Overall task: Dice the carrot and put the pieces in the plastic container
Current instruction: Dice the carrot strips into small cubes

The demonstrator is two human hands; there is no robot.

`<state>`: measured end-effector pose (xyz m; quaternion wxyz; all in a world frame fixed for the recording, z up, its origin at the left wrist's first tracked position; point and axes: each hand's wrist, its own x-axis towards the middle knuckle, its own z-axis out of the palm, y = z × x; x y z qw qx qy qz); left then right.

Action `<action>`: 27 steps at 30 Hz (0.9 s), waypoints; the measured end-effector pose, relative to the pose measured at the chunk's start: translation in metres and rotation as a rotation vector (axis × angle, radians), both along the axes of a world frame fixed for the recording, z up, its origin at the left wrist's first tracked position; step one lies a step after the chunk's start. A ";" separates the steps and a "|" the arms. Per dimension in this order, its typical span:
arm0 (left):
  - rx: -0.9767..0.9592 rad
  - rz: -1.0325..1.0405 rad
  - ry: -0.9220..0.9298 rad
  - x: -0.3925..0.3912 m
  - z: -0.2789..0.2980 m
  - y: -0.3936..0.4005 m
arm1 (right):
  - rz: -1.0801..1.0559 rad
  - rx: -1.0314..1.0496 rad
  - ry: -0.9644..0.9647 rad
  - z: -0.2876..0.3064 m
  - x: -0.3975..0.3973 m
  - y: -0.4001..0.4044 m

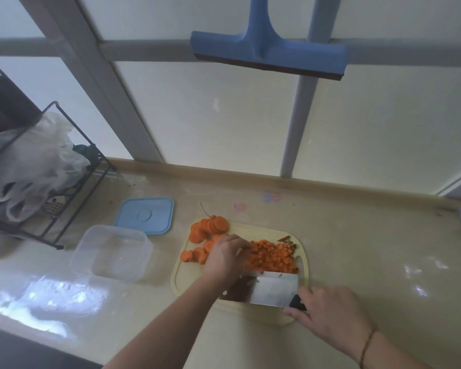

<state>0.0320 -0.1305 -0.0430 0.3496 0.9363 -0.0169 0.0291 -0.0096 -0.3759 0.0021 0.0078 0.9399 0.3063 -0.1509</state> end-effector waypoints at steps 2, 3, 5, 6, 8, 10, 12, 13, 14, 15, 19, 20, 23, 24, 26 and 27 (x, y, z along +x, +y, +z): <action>0.046 -0.037 0.039 0.001 0.002 0.013 | -0.013 0.006 0.004 0.000 0.002 0.000; 0.063 -0.075 0.046 0.001 0.004 0.017 | -0.023 0.015 0.008 0.000 0.003 0.000; 0.114 -0.113 0.008 0.000 0.004 0.025 | -0.042 0.018 0.021 0.003 0.004 -0.001; 0.131 -0.077 -0.021 0.000 0.004 0.029 | -0.051 0.021 0.027 0.006 0.004 -0.001; 0.122 0.054 -0.069 0.000 0.007 0.039 | -0.058 0.028 0.016 0.002 0.002 -0.004; 0.109 0.082 -0.097 -0.002 0.010 0.044 | -0.067 0.070 -0.012 -0.003 0.001 -0.007; 0.088 -0.072 -0.055 -0.007 0.013 0.037 | -0.075 0.060 -0.016 -0.007 0.002 -0.008; 0.102 -0.154 -0.039 -0.010 0.014 0.031 | -0.073 0.052 -0.010 -0.006 0.003 -0.007; 0.130 -0.212 -0.040 -0.012 0.014 0.024 | -0.067 0.051 -0.005 -0.005 0.003 -0.006; 0.149 -0.243 -0.046 -0.013 0.014 0.017 | -0.063 0.047 0.009 -0.001 0.004 -0.004; 0.178 -0.263 -0.048 -0.012 0.010 -0.004 | -0.050 -0.007 0.092 0.016 0.005 -0.001; 0.183 -0.266 -0.049 -0.011 0.008 -0.007 | -0.057 -0.025 0.100 0.019 0.005 0.000; 0.182 -0.270 -0.038 -0.009 0.005 -0.011 | -0.057 -0.063 0.093 0.021 0.005 0.000; 0.182 -0.273 -0.043 -0.008 0.005 -0.012 | -0.055 -0.062 0.088 0.018 0.004 -0.001; 0.176 -0.238 -0.097 -0.006 0.004 -0.010 | -0.076 -0.062 0.088 0.016 0.004 -0.003; 0.185 -0.201 -0.123 -0.003 0.006 -0.006 | -0.089 -0.070 0.095 0.016 0.003 -0.003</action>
